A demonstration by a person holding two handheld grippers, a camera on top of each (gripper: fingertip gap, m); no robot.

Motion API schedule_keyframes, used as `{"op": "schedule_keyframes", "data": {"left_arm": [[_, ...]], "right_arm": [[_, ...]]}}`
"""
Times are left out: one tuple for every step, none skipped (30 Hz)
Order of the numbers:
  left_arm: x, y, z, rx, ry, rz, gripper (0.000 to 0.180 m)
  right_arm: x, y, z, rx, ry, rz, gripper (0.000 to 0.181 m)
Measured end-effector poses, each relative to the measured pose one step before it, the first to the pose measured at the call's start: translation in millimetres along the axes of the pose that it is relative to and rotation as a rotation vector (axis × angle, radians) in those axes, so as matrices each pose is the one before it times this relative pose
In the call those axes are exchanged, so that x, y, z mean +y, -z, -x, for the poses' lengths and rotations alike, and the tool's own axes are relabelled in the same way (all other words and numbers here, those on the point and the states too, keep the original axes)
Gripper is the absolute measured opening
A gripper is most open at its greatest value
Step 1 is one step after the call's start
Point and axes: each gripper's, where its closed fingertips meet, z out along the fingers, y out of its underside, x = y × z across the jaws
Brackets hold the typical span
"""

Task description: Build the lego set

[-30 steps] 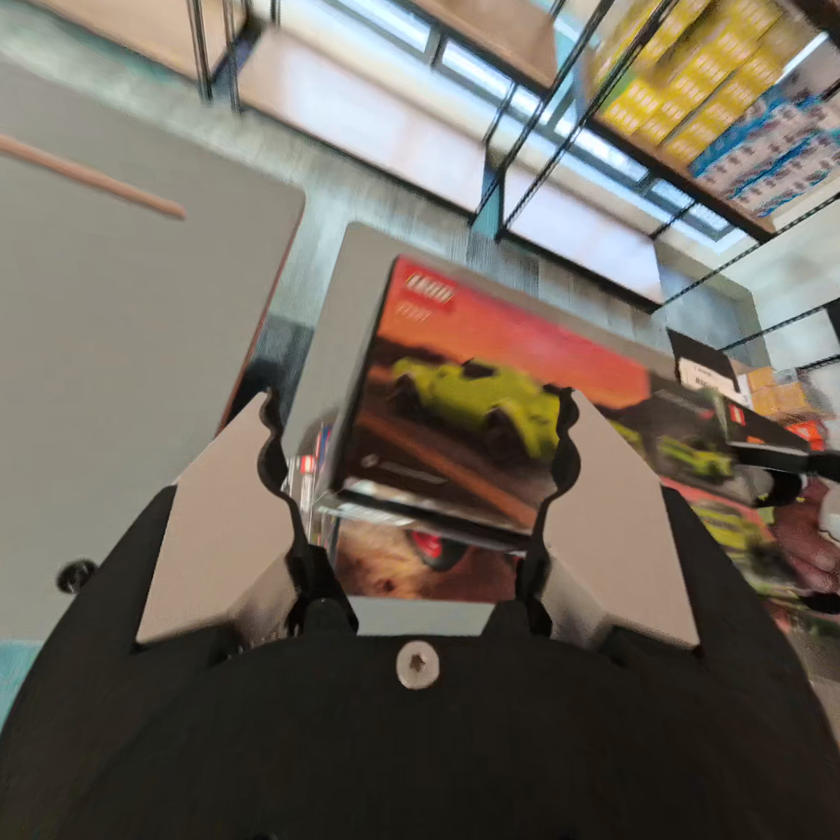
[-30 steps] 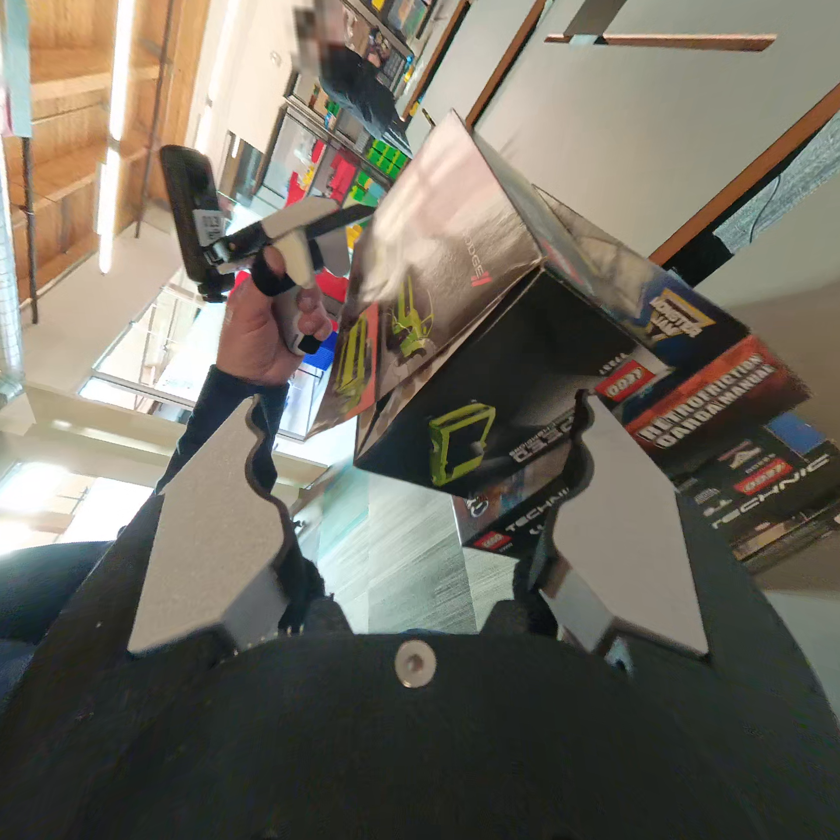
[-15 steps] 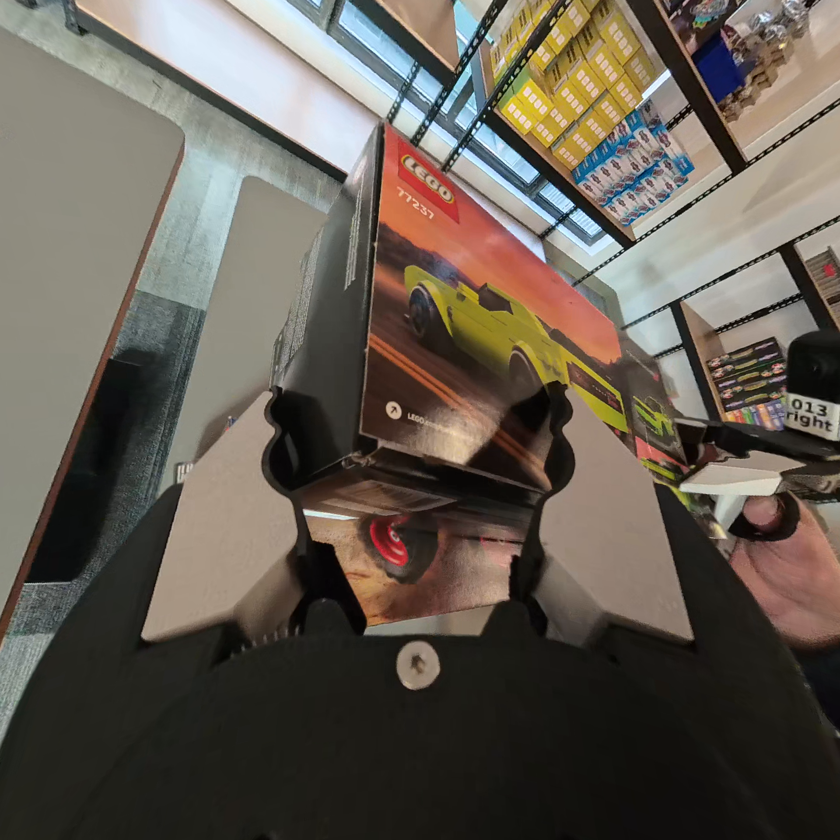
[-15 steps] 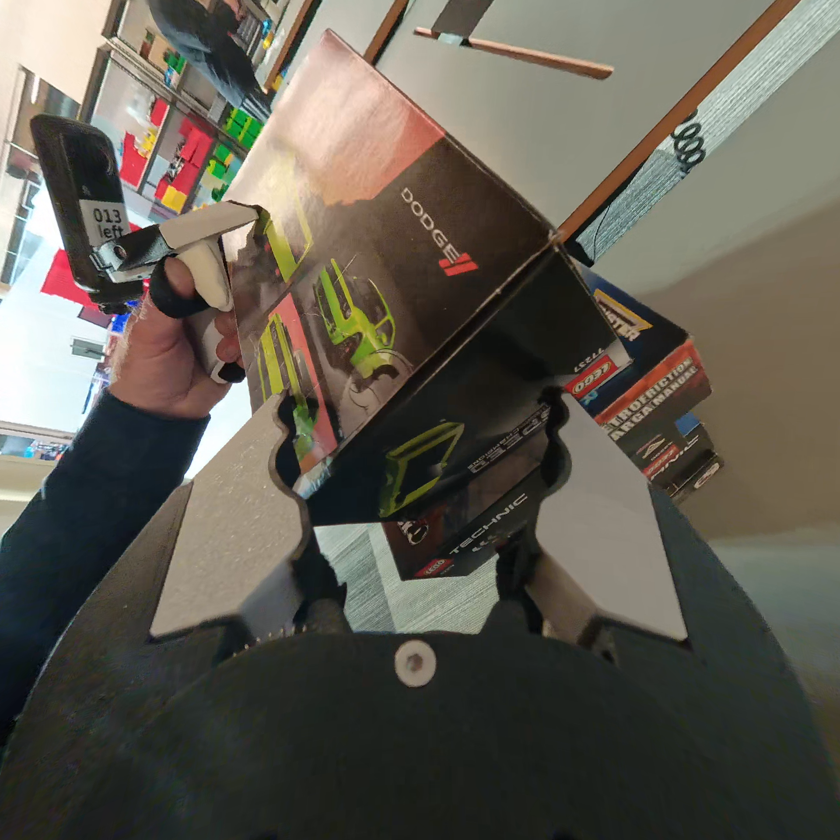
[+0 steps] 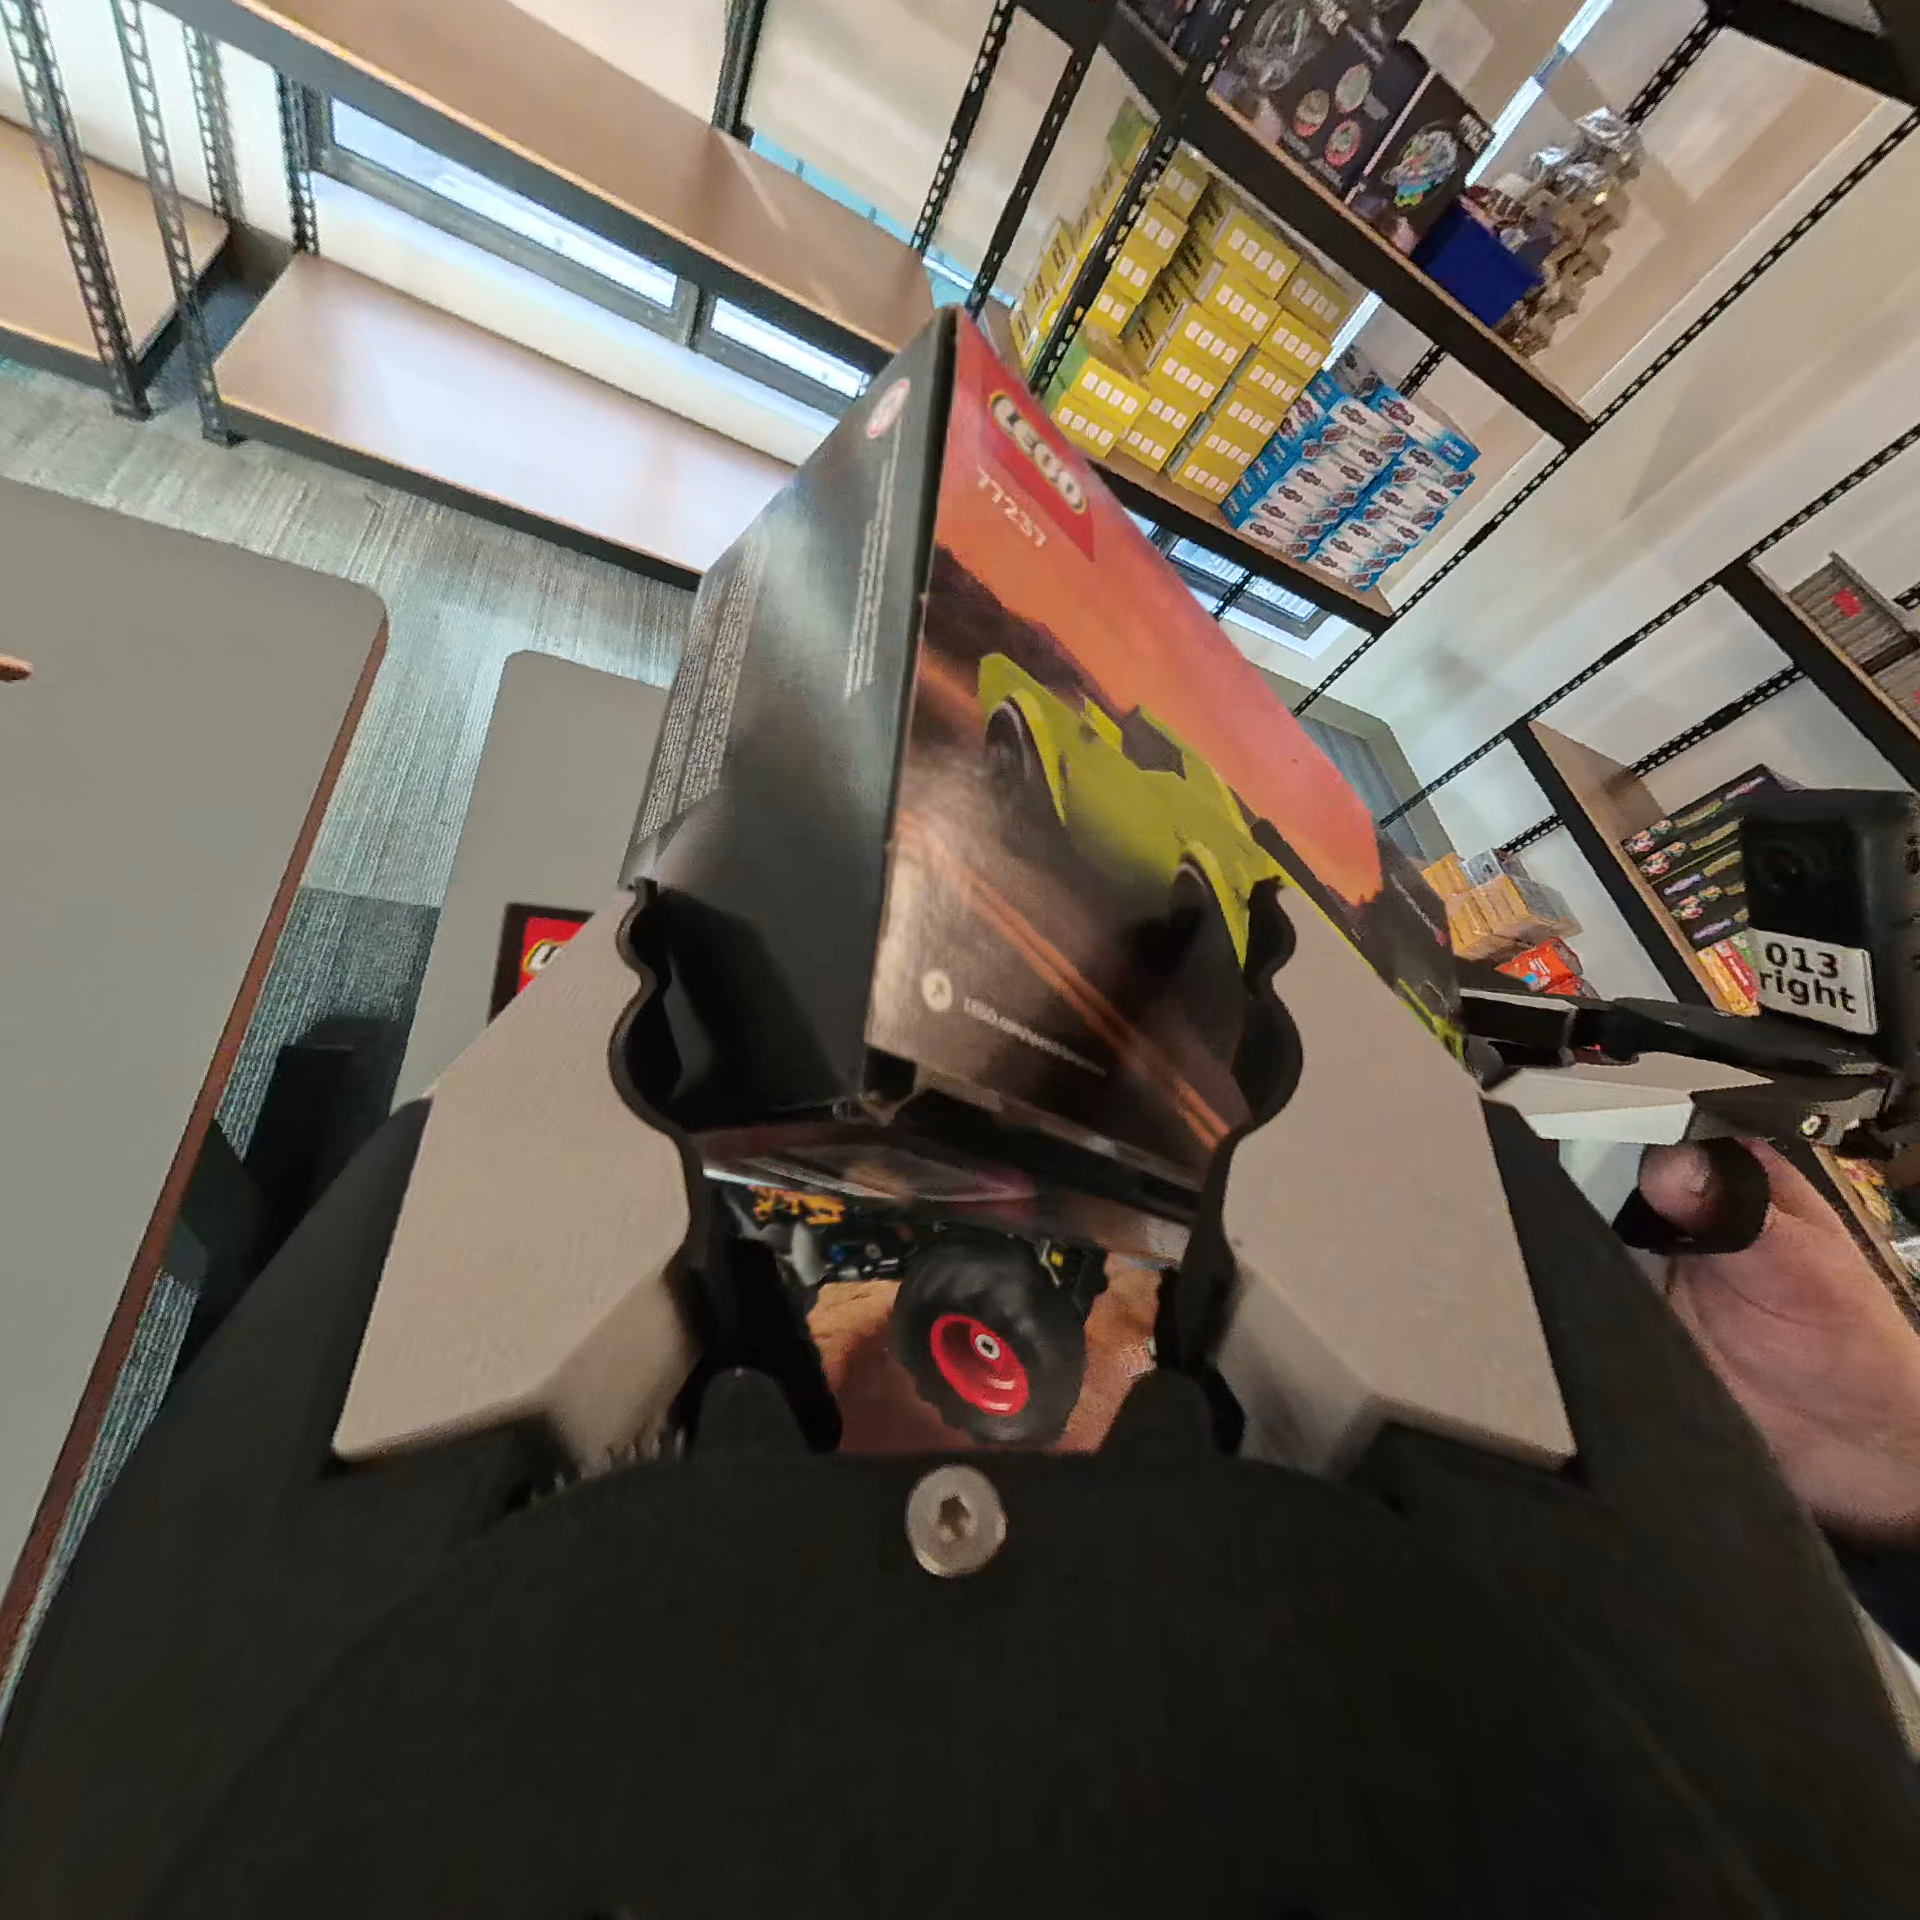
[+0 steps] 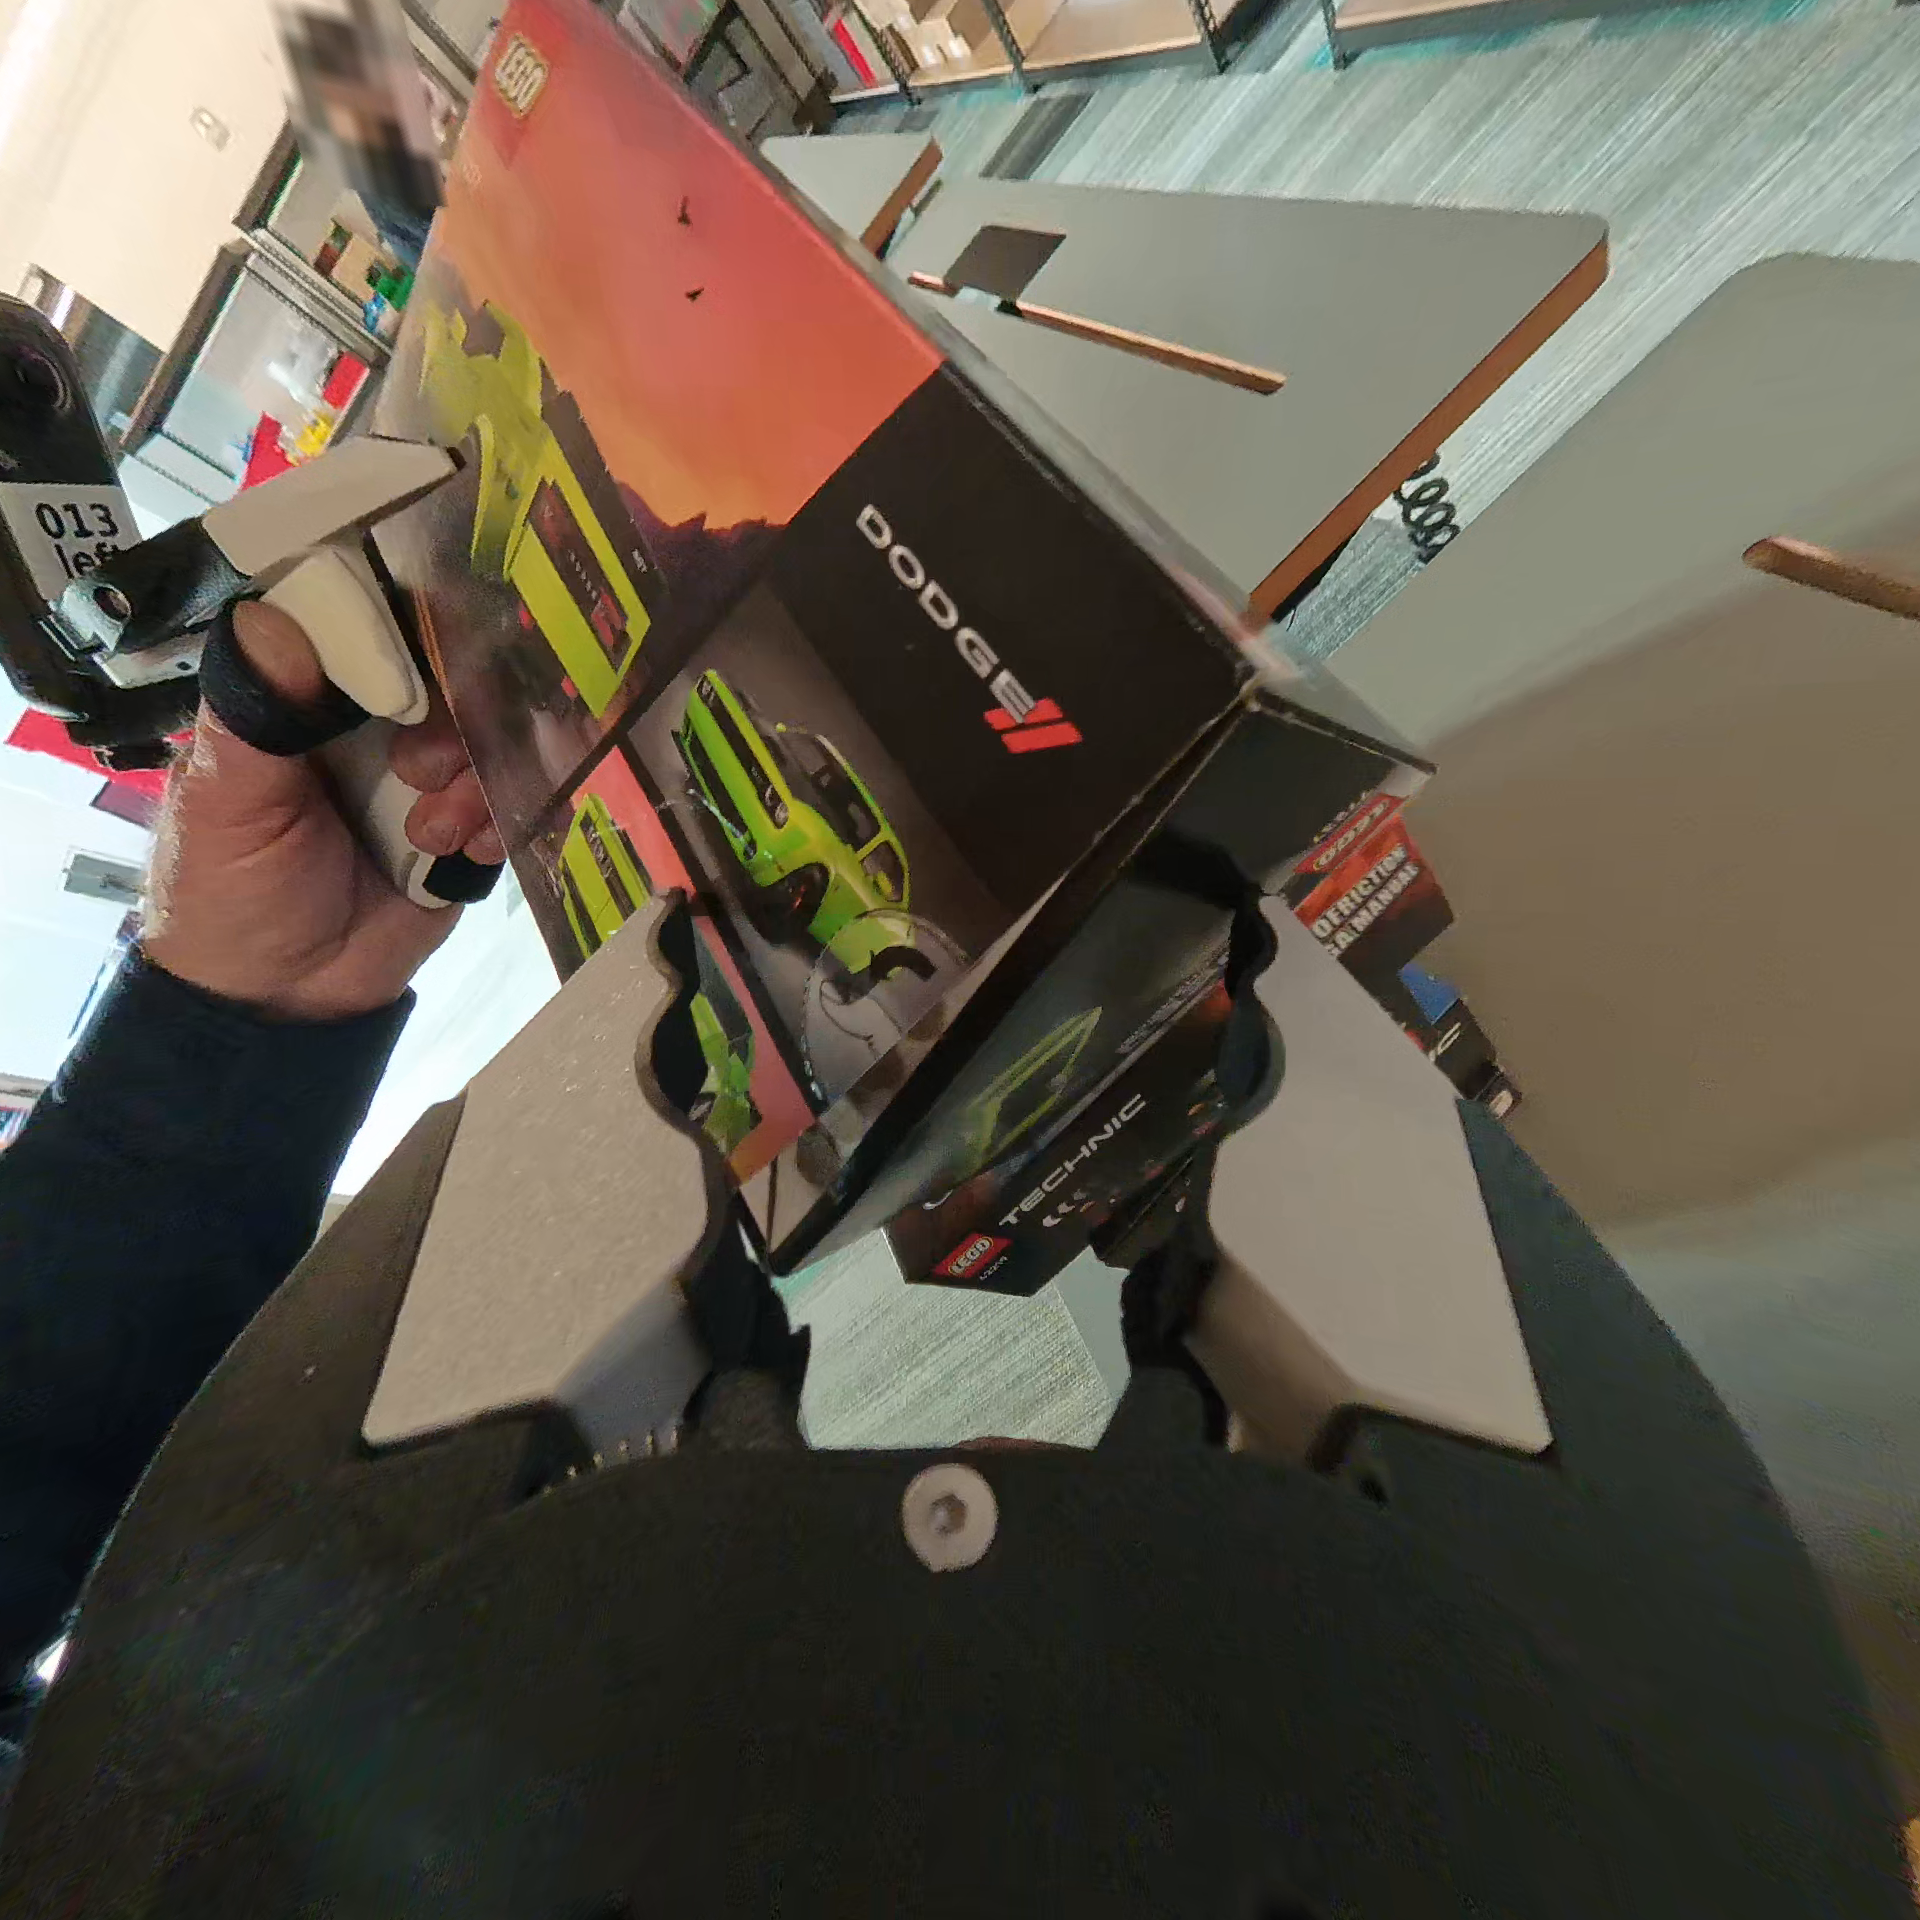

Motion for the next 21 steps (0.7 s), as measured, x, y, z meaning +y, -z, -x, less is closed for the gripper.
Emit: {"op": "schedule_keyframes", "data": {"left_arm": [[-1.42, -0.39, -5.13, 0.0070, -0.0072, 0.0002, 0.108], [-1.64, -0.06, -4.58, 0.0031, -0.0035, -0.0026, 0.109], [-1.84, 0.18, -4.14, 0.0002, -0.0057, -0.0068, 0.110], [-1.22, 0.23, -4.07, 0.0024, -0.0066, -0.0063, 0.109], [-0.54, -0.25, -3.77, 0.0026, -0.0050, -0.0037, 0.109], [0.43, -0.59, -2.50, -0.0021, -0.0033, -0.0031, 0.109], [1.07, -0.77, -1.93, -0.0034, -0.0015, -0.0007, 0.109], [2.13, -0.96, -1.56, -0.0040, -0.0034, 0.0039, 0.109], [2.00, -0.56, -1.38, -0.0031, 0.0025, 0.0006, 0.110], [2.04, -0.33, -1.78, -0.0006, 0.0071, -0.0007, 0.110], [1.54, 0.06, -2.63, 0.0023, 0.0057, -0.0028, 0.111], [0.91, 0.40, -3.01, 0.0016, 0.0010, -0.0060, 0.111], [0.60, 0.40, -3.08, -0.0001, -0.0013, -0.0046, 0.111], [0.19, 0.34, -3.63, 0.0013, -0.0030, -0.0039, 0.111], [-0.52, 0.37, -4.06, 0.0027, -0.0049, -0.0046, 0.113], [-1.14, -0.07, -3.91, 0.0011, -0.0087, -0.0058, 0.111], [-1.11, -0.44, -3.04, -0.0023, -0.0115, -0.0052, 0.109], [-0.91, -1.08, -2.39, -0.0008, -0.0068, -0.0033, 0.109], [-0.66, -1.47, -2.20, 0.0026, 0.0010, -0.0038, 0.108], [0.38, -1.90, -1.17, -0.0021, -0.0005, -0.0006, 0.107], [2.42, -2.07, 0.32, -0.0085, -0.0036, 0.0110, 0.107]], "right_arm": [[-2.90, 4.13, -1.09, 0.0036, 0.0041, -0.0124, 0.100], [-1.87, 3.48, -1.44, 0.0035, 0.0048, -0.0057, 0.097], [-1.01, 2.76, -1.31, 0.0013, 0.0009, -0.0021, 0.095], [-0.21, 2.22, -1.35, 0.0011, 0.0003, -0.0001, 0.094], [0.17, 1.83, -1.20, 0.0021, 0.0005, -0.0039, 0.094], [0.67, 1.54, -1.23, 0.0011, 0.0010, -0.0032, 0.094], [1.09, 1.47, -1.16, -0.0001, -0.0035, -0.0023, 0.094], [0.94, 1.48, -1.18, 0.0009, -0.0042, -0.0043, 0.094], [1.20, 1.05, -1.51, 0.0031, -0.0016, -0.0006, 0.093], [0.83, 1.32, -1.32, 0.0027, -0.0018, -0.0013, 0.093], [0.25, 1.57, -1.43, 0.0042, -0.0003, -0.0029, 0.093], [-0.40, 1.87, -1.22, 0.0042, 0.0005, -0.0061, 0.093], [-1.28, 2.38, -1.07, 0.0028, -0.0002, -0.0084, 0.093], [-1.80, 2.89, -1.05, 0.0044, 0.0016, -0.0079, 0.093], [-2.59, 3.33, -1.15, 0.0068, 0.0051, -0.0094, 0.092], [-3.04, 3.38, -0.80, 0.0069, 0.0092, -0.0096, 0.091], [-2.61, 3.11, -0.80, 0.0065, 0.0114, -0.0061, 0.090], [-2.44, 2.85, -0.87, 0.0031, 0.0061, -0.0071, 0.089], [-0.76, 1.72, -1.53, 0.0029, -0.0013, -0.0001, 0.088], [1.82, -0.15, -2.48, 0.0063, -0.0039, 0.0097, 0.088], [3.52, -1.11, -2.23, 0.0053, -0.0047, 0.0164, 0.088]]}}
